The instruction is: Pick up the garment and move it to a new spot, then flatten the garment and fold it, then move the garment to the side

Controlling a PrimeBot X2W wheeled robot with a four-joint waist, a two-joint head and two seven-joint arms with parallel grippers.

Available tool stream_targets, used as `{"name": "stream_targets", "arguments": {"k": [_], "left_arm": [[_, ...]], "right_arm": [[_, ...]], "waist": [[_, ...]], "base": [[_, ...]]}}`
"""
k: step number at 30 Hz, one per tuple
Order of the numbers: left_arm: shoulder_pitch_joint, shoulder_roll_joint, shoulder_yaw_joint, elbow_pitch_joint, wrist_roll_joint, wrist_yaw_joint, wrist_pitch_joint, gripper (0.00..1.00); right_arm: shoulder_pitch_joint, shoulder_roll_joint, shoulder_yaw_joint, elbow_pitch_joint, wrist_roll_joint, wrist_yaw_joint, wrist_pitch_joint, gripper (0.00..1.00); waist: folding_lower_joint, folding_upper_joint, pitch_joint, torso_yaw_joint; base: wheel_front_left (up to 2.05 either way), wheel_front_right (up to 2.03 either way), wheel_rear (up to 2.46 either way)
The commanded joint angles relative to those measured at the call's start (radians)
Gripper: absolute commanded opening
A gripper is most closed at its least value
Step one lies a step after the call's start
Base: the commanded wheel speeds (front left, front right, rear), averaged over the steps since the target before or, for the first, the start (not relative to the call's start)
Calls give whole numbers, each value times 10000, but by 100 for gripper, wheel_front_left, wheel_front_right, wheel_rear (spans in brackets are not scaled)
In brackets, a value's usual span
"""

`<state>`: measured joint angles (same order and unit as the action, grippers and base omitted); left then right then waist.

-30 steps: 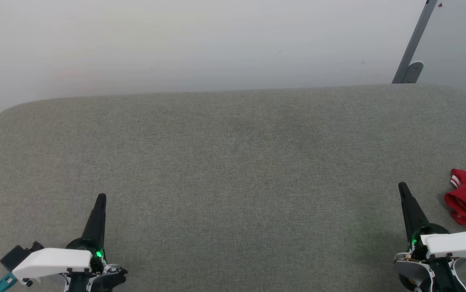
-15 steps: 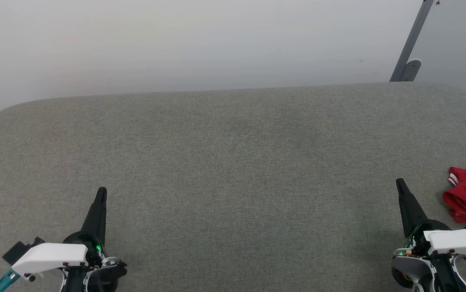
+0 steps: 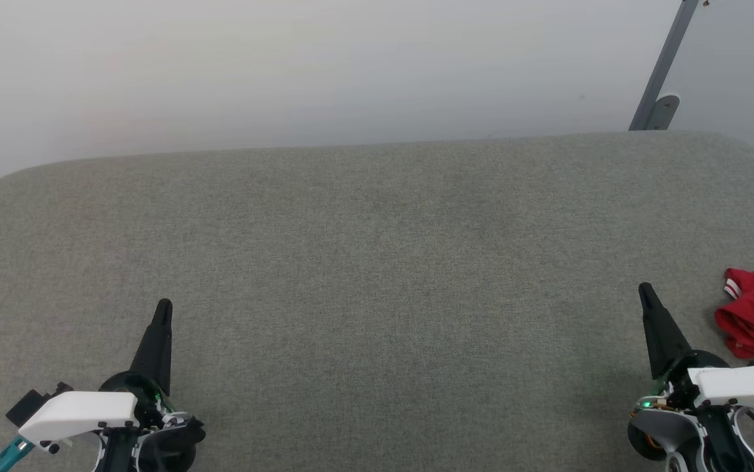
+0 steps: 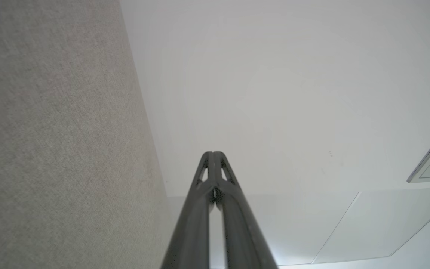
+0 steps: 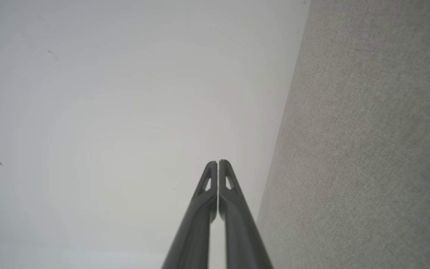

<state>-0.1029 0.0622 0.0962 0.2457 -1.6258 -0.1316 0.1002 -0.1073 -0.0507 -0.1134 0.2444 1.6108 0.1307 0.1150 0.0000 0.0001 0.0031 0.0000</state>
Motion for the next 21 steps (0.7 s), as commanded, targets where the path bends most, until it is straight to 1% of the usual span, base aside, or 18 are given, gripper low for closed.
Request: {"name": "stream_targets", "arguments": {"k": [1,21], "left_arm": [[-109,-12,43,0,-8,18,46,0],[-115,-40,85,0,43,18,63,0]], "right_arm": [[-44,18,-17,20,36,0,23,0],[-44,18,-15,20,38,0,21,0]], "waist": [[0,-1,0,1],[0,-1,0,1]], "base": [[0,0,0],[0,0,0]]}}
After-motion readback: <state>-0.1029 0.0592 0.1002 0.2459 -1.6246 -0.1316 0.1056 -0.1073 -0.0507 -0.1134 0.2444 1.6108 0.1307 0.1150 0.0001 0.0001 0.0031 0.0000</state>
